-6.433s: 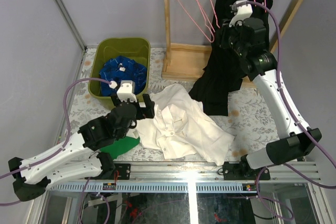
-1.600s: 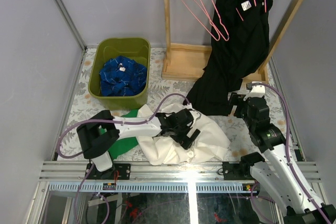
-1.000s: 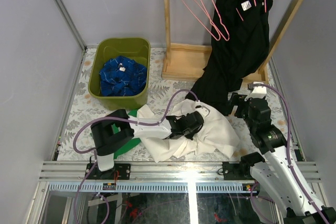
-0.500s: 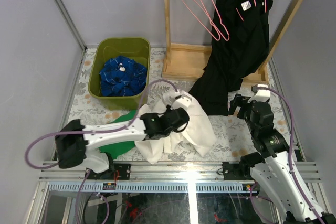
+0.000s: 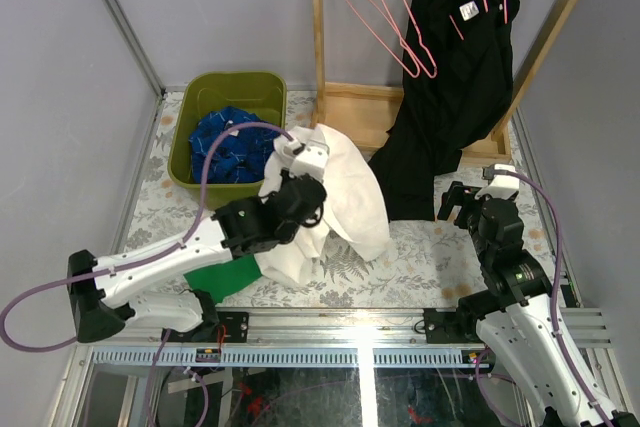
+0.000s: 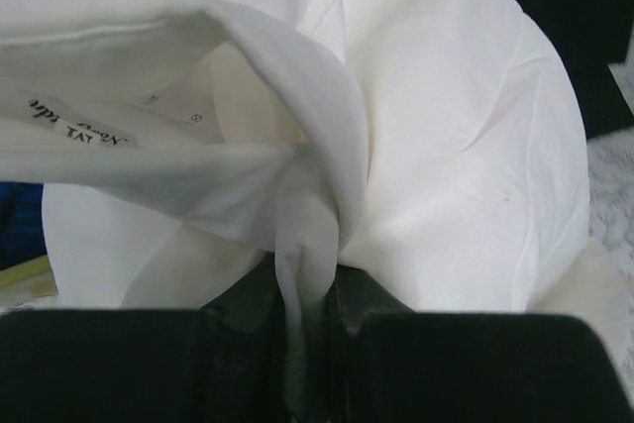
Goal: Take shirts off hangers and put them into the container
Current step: Pick up the shirt from the center of the board, then place the shirt in the bin.
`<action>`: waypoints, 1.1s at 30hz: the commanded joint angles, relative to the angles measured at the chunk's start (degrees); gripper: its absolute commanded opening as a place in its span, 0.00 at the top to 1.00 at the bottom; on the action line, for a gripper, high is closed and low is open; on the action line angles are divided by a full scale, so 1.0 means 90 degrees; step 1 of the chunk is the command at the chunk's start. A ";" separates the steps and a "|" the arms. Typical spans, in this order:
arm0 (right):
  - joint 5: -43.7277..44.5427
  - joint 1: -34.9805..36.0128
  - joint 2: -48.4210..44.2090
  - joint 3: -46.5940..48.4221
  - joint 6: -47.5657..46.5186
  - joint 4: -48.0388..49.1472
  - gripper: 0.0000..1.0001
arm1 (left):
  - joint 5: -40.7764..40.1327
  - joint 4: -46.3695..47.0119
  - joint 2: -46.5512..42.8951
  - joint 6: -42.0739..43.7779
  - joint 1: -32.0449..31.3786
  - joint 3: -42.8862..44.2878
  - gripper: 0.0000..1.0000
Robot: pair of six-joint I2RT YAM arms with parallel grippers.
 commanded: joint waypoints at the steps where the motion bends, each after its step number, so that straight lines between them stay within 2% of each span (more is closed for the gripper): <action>1: 0.0180 -0.0001 -0.0054 0.0009 -0.0061 0.0255 0.11 | -0.0131 -0.0012 -0.0377 0.0310 0.0742 0.0514 1.00; 7: 0.0200 -0.0001 -0.0081 -0.0002 -0.0074 0.0282 0.11 | 0.0151 -0.0014 -0.0538 0.0774 0.2013 0.1307 1.00; 14: 0.0016 -0.0006 0.0079 0.0036 -0.0056 0.0334 0.11 | 0.0441 0.0164 0.0233 0.1105 0.3705 0.2297 1.00; 18: 0.0005 -0.0009 0.0122 0.0116 -0.0083 0.0294 0.11 | 0.0412 0.0222 0.0900 0.1374 0.4429 0.3040 1.00; 24: -0.0037 -0.0001 0.0164 0.0073 -0.0098 0.0375 0.11 | 0.1206 0.0097 0.2390 0.1654 0.5326 0.4147 1.00; 27: -0.0066 -0.0001 0.0226 0.0090 -0.0095 0.0359 0.11 | 0.1434 0.0172 0.3130 0.1556 0.5635 0.4392 1.00; 33: -0.0047 -0.0008 0.0236 0.0135 -0.0194 0.0225 0.10 | 0.1468 -0.0799 0.4681 0.1053 0.5968 0.5182 1.00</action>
